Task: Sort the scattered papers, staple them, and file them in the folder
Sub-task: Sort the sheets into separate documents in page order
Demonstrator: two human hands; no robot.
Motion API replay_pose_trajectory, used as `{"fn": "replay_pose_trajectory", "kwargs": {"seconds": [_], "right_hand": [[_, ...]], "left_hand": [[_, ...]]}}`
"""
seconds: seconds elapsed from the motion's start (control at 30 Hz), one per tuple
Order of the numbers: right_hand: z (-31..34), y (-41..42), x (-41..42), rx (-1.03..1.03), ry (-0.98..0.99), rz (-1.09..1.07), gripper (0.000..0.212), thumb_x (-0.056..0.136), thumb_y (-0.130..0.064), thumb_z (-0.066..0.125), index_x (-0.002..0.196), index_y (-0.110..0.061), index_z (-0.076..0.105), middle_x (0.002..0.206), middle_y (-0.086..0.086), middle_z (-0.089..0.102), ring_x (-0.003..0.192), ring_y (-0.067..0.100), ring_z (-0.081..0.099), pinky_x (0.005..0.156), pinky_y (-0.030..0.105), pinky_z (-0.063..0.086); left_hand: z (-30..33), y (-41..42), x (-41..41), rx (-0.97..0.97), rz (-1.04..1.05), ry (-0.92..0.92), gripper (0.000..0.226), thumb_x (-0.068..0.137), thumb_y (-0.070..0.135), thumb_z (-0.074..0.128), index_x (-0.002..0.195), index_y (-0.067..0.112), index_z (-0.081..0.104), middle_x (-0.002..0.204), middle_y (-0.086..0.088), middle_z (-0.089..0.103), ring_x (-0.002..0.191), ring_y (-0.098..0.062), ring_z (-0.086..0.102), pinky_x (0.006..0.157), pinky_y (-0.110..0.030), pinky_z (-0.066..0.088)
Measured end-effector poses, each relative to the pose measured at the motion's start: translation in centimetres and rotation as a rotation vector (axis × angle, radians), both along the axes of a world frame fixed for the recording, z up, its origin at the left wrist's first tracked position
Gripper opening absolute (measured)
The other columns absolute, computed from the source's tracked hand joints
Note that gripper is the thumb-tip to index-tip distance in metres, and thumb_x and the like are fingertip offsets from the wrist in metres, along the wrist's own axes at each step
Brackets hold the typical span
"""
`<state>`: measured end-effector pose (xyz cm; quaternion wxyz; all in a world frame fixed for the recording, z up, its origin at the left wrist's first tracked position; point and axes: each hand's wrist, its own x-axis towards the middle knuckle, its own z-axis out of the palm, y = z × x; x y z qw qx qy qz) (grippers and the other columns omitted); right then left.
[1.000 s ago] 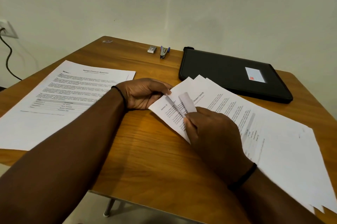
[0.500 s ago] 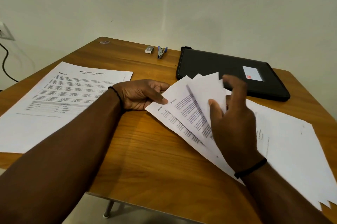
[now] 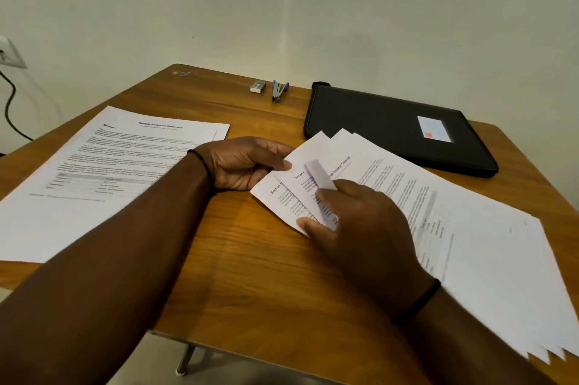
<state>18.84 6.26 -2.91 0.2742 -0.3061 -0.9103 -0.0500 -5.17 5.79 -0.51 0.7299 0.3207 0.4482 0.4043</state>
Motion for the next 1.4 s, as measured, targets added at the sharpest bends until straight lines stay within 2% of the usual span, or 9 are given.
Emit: {"fn": "replay_pose_trajectory", "kwargs": {"seconds": [0.23, 0.53, 0.67, 0.77, 0.87, 0.93, 1.03, 1.2, 1.4], "right_hand": [[-0.7, 0.6, 0.1, 0.135, 0.138, 0.009, 0.021, 0.088, -0.026, 0.064, 0.078, -0.009, 0.071, 0.072, 0.009, 0.069, 0.054, 0.022, 0.062, 0.052, 0.036, 0.057], [-0.1, 0.8, 0.6, -0.260, 0.265, -0.013, 0.035, 0.086, -0.057, 0.062, 0.076, -0.024, 0.068, 0.074, -0.011, 0.066, 0.062, 0.006, 0.061, 0.055, 0.024, 0.054], [0.5, 0.9, 0.8, -0.261, 0.346, -0.107, 0.014, 0.094, -0.044, 0.058, 0.100, -0.032, 0.053, 0.081, -0.014, 0.062, 0.063, 0.004, 0.062, 0.053, 0.022, 0.054], [1.1, 1.1, 1.1, -0.238, 0.436, -0.164, 0.039, 0.097, -0.029, 0.058, 0.131, -0.030, 0.040, 0.095, -0.016, 0.053, 0.064, -0.004, 0.053, 0.054, 0.011, 0.046], [2.0, 1.4, 1.8, -0.094, 0.472, -0.184, 0.038, 0.094, -0.033, 0.045, 0.127, -0.017, 0.056, 0.104, -0.001, 0.062, 0.078, 0.006, 0.060, 0.069, 0.012, 0.045], [2.1, 1.6, 2.2, -0.063, 0.435, -0.192, 0.048, 0.088, -0.038, 0.038, 0.114, -0.009, 0.066, 0.110, 0.016, 0.065, 0.093, 0.032, 0.067, 0.076, 0.034, 0.054], [1.6, 1.7, 2.0, -0.016, 0.393, -0.201, 0.047, 0.094, -0.035, 0.037, 0.109, -0.004, 0.069, 0.110, 0.021, 0.066, 0.094, 0.041, 0.068, 0.075, 0.049, 0.057], [0.4, 1.1, 1.0, 0.063, 0.212, -0.056, 0.028, 0.092, -0.023, 0.055, 0.106, -0.003, 0.070, 0.097, 0.014, 0.070, 0.078, 0.026, 0.068, 0.069, 0.037, 0.061], [-0.4, 0.4, 0.0, 0.072, -0.051, -0.083, 0.066, 0.078, -0.068, 0.062, 0.117, -0.014, 0.068, 0.112, 0.004, 0.070, 0.092, 0.021, 0.067, 0.075, 0.031, 0.054]], "left_hand": [[0.2, -0.2, 0.2, -0.014, 0.068, -0.014, 0.032, 0.097, 0.006, 0.046, 0.124, 0.004, 0.063, 0.115, -0.018, 0.071, 0.093, -0.027, 0.074, 0.063, -0.031, 0.063], [0.1, -0.1, 0.1, -0.012, 0.058, -0.009, 0.038, 0.088, 0.008, 0.053, 0.124, 0.001, 0.062, 0.113, -0.020, 0.071, 0.093, -0.028, 0.074, 0.070, -0.035, 0.063], [0.0, 0.1, 0.1, -0.016, 0.029, 0.022, 0.036, 0.091, 0.006, 0.052, 0.125, 0.002, 0.061, 0.118, -0.020, 0.069, 0.096, -0.029, 0.073, 0.075, -0.037, 0.061], [-0.1, 0.3, 0.0, -0.011, -0.031, 0.040, 0.041, 0.094, -0.005, 0.046, 0.131, 0.006, 0.058, 0.127, -0.020, 0.065, 0.104, -0.032, 0.071, 0.075, -0.039, 0.063], [-0.3, 0.5, -0.2, -0.001, -0.059, 0.002, 0.048, 0.094, -0.010, 0.043, 0.136, 0.010, 0.055, 0.131, -0.018, 0.063, 0.108, -0.033, 0.069, 0.075, -0.040, 0.063], [-0.4, 0.6, -0.4, 0.015, -0.075, -0.022, 0.051, 0.095, -0.012, 0.042, 0.138, 0.012, 0.054, 0.133, -0.017, 0.062, 0.112, -0.034, 0.067, 0.080, -0.042, 0.061], [-0.5, 0.6, -0.4, 0.033, -0.087, -0.032, 0.053, 0.095, -0.014, 0.040, 0.136, 0.014, 0.056, 0.133, -0.017, 0.062, 0.111, -0.034, 0.067, 0.081, -0.043, 0.061], [-0.4, 0.6, -0.3, 0.036, -0.078, -0.012, 0.052, 0.095, -0.015, 0.040, 0.133, 0.016, 0.057, 0.131, -0.016, 0.064, 0.109, -0.032, 0.069, 0.080, -0.042, 0.060], [-0.3, 0.5, -0.3, 0.027, -0.059, 0.017, 0.048, 0.093, -0.012, 0.044, 0.129, 0.016, 0.061, 0.126, -0.015, 0.067, 0.104, -0.030, 0.071, 0.074, -0.039, 0.063]]}}
